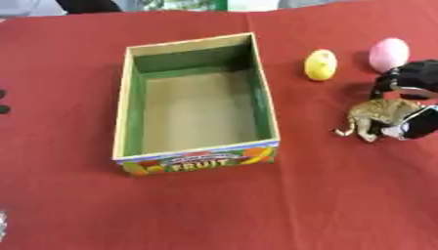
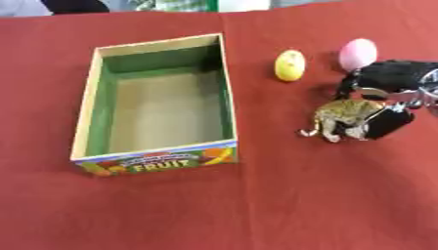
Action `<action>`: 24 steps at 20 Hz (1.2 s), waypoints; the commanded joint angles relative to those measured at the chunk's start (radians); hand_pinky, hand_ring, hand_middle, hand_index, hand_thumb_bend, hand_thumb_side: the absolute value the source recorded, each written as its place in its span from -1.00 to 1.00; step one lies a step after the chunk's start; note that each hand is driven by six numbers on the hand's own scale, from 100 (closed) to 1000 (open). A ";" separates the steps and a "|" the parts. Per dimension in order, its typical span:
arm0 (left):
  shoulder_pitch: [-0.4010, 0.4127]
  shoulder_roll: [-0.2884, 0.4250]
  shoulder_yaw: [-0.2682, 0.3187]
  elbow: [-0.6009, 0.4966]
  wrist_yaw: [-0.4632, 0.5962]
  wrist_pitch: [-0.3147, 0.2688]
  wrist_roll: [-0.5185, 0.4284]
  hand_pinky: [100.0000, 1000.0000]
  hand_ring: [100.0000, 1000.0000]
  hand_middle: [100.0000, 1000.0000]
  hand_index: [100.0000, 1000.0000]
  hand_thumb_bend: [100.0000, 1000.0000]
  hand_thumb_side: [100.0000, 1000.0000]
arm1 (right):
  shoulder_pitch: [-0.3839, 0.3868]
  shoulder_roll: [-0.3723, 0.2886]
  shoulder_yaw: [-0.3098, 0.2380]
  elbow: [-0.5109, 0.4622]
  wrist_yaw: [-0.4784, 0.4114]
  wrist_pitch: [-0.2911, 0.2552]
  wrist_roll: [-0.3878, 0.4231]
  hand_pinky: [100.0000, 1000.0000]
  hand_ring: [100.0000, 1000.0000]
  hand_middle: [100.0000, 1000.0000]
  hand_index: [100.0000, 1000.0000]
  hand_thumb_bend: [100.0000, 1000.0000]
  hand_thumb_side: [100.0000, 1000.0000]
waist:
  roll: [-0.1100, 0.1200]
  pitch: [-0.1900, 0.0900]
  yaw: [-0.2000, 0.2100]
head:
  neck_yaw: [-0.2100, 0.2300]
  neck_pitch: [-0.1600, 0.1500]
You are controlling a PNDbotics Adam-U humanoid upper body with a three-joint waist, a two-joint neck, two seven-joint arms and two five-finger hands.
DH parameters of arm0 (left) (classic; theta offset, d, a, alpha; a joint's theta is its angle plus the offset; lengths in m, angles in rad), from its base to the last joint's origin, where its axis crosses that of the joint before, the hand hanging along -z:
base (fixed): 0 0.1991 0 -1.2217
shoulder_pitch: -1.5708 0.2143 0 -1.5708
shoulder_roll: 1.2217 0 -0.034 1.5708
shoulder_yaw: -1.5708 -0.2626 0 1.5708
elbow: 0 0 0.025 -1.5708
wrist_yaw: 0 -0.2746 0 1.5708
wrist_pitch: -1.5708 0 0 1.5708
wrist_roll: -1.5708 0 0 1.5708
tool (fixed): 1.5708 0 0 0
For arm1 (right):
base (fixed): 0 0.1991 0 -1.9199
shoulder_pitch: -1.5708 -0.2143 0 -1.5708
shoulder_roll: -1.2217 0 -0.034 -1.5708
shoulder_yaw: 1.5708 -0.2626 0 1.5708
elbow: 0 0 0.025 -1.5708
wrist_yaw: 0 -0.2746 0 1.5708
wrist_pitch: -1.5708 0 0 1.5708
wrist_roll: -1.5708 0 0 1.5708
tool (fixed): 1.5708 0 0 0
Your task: Pick up objects on the table and place them in the box.
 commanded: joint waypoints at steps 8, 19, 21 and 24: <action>-0.008 0.014 0.003 -0.015 0.002 -0.002 -0.003 -0.07 0.12 0.26 0.40 -1.00 0.70 | -0.005 -0.020 -0.014 -0.002 -0.027 -0.001 -0.031 0.39 0.47 -0.05 0.18 -1.00 -0.48 | -0.004 -0.017 0.000 | -0.004 -0.010; -0.009 0.017 0.001 -0.015 0.002 0.000 -0.008 -0.08 0.13 0.26 0.39 -1.00 0.68 | 0.011 -0.049 -0.036 -0.102 -0.101 0.041 -0.053 0.35 0.41 -0.15 0.07 -1.00 -0.71 | -0.009 -0.023 -0.003 | -0.003 -0.005; -0.009 0.018 0.001 -0.015 0.002 0.001 -0.008 -0.08 0.13 0.26 0.39 -1.00 0.68 | 0.013 -0.057 -0.043 -0.121 -0.110 0.048 -0.051 0.34 0.41 -0.16 0.06 -1.00 -0.68 | -0.010 -0.025 -0.004 | -0.002 -0.003; -0.008 0.020 0.001 -0.015 0.002 0.002 -0.009 -0.08 0.13 0.26 0.39 -1.00 0.68 | 0.013 -0.070 -0.054 -0.153 -0.123 0.057 -0.049 0.33 0.40 -0.18 0.03 -1.00 -0.57 | -0.013 -0.029 -0.006 | -0.002 -0.001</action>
